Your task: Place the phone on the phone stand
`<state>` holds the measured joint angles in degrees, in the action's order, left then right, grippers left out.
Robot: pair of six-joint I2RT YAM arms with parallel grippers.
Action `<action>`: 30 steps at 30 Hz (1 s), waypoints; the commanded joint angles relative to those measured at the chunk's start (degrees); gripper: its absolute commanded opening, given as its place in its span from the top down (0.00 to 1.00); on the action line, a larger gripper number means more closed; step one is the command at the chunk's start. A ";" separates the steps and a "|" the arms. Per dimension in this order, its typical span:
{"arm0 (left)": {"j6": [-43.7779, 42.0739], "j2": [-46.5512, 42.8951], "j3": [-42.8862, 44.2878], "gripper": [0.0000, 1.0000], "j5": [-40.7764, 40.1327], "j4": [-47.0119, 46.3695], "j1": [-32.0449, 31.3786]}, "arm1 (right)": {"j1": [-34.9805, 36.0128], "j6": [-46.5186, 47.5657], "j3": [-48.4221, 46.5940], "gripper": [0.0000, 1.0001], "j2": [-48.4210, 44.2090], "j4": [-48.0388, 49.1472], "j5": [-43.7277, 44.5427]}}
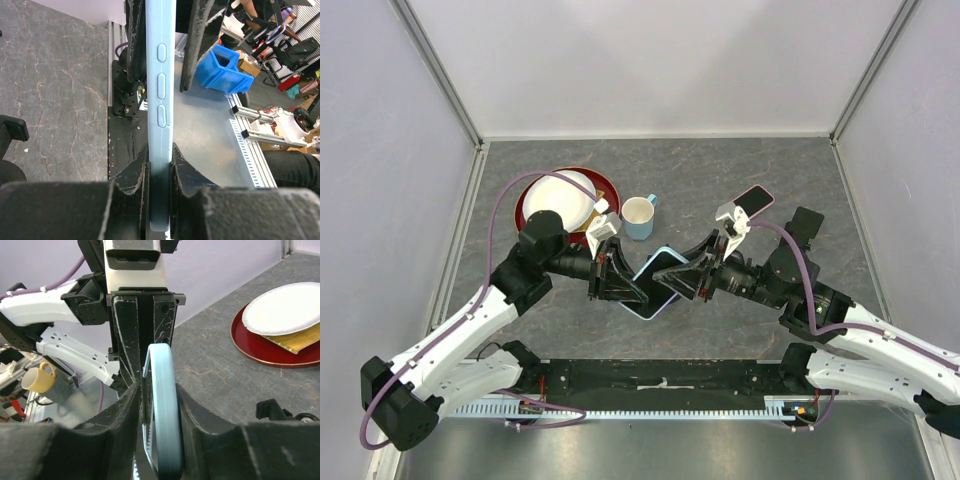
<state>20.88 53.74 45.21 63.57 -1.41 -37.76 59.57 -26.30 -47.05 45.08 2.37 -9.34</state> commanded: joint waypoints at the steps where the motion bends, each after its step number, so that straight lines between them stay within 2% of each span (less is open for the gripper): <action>1: -1.72 -1.26 1.90 0.98 -1.34 -1.14 -0.30 | 0.11 -0.85 0.29 0.43 -0.61 3.61 -0.59; 4: -1.90 -3.19 1.37 0.98 -6.43 -1.23 -0.30 | 0.11 -2.42 2.48 0.13 -2.18 4.13 2.92; 9: -0.93 -7.67 -1.00 0.98 -14.17 -4.73 -0.30 | 0.11 -4.89 7.40 0.09 -1.76 12.21 -0.84; 15: -0.23 -13.21 -3.64 0.98 -23.40 -6.59 -0.21 | 0.11 -7.09 10.13 0.19 2.54 22.40 -8.66; 21: 1.09 -15.15 -4.96 0.98 -25.86 -8.26 -0.21 | 0.28 -8.32 10.57 0.41 7.03 27.42 -10.87; 30: 2.14 -17.43 -6.10 0.98 -30.87 -9.05 -0.04 | 0.19 -11.49 15.05 0.52 8.53 37.70 -10.34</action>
<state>21.87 37.93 38.96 38.74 -3.53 -38.02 59.33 -35.03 -33.21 53.30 31.00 -16.91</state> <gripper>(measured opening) 0.186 0.508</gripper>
